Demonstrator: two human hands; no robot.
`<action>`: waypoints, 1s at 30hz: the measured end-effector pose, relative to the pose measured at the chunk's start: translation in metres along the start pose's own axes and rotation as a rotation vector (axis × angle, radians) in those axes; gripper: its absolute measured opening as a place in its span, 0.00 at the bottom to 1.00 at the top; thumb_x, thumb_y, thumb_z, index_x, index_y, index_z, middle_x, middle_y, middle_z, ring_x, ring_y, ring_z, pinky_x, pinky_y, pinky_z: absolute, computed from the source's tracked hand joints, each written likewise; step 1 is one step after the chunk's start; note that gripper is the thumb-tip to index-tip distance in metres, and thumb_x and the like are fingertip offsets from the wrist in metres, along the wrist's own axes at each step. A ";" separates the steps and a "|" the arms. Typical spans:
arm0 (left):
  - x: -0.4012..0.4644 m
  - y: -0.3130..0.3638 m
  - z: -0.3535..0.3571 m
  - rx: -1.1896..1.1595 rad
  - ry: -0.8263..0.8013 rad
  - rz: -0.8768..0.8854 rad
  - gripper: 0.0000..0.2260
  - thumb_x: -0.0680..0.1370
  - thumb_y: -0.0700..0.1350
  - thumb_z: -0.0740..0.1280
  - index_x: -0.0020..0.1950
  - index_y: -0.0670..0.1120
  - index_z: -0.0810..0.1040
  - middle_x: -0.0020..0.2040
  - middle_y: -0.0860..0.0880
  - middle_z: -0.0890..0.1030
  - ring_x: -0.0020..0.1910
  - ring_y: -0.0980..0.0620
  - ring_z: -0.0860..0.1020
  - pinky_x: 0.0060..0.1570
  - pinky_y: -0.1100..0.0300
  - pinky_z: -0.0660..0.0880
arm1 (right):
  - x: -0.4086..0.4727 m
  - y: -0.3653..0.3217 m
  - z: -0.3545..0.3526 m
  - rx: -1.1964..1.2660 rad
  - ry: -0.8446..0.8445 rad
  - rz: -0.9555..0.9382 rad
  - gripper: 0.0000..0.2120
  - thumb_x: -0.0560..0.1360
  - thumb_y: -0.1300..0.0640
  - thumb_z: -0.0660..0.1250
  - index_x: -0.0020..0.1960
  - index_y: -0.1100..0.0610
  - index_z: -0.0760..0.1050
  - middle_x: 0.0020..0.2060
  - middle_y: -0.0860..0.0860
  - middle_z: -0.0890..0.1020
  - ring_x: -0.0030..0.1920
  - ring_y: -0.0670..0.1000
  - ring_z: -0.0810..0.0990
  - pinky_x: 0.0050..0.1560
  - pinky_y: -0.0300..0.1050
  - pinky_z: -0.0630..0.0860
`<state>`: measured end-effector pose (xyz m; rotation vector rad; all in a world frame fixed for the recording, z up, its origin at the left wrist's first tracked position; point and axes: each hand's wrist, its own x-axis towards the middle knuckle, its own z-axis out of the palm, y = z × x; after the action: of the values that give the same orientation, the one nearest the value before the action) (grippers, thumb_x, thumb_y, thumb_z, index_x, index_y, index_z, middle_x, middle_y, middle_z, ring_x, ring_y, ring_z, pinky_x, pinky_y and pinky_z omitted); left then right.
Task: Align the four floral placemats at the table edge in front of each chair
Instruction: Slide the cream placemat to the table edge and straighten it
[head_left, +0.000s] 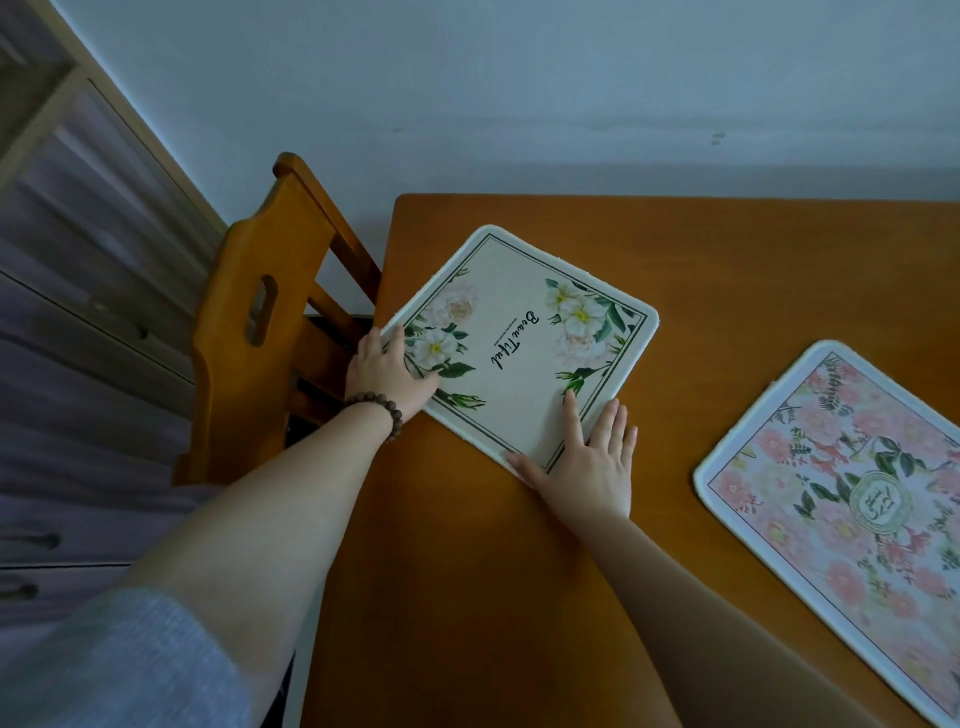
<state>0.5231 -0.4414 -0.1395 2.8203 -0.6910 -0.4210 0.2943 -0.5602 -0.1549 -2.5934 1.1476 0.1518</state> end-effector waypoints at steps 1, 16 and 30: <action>-0.007 -0.002 0.001 -0.007 0.004 -0.001 0.39 0.72 0.63 0.63 0.77 0.50 0.53 0.77 0.44 0.52 0.75 0.44 0.52 0.72 0.48 0.57 | 0.004 0.004 -0.002 -0.004 -0.001 -0.013 0.51 0.63 0.18 0.41 0.76 0.46 0.33 0.75 0.64 0.41 0.75 0.61 0.36 0.72 0.54 0.32; -0.121 -0.022 0.024 -0.257 0.136 -0.028 0.47 0.71 0.64 0.67 0.78 0.51 0.41 0.78 0.46 0.43 0.76 0.46 0.45 0.71 0.51 0.47 | 0.018 0.039 -0.042 0.244 -0.021 0.028 0.55 0.62 0.21 0.55 0.77 0.48 0.38 0.76 0.61 0.44 0.76 0.59 0.41 0.74 0.56 0.43; -0.103 -0.026 0.010 -0.179 -0.120 -0.057 0.49 0.71 0.65 0.67 0.78 0.45 0.42 0.79 0.48 0.43 0.76 0.48 0.47 0.73 0.53 0.50 | 0.011 0.012 -0.027 0.125 -0.177 -0.049 0.50 0.70 0.32 0.64 0.78 0.50 0.39 0.76 0.61 0.39 0.75 0.60 0.36 0.73 0.55 0.40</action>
<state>0.4434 -0.3714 -0.1328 2.6678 -0.5660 -0.6334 0.2921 -0.5839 -0.1341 -2.4414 0.9972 0.2835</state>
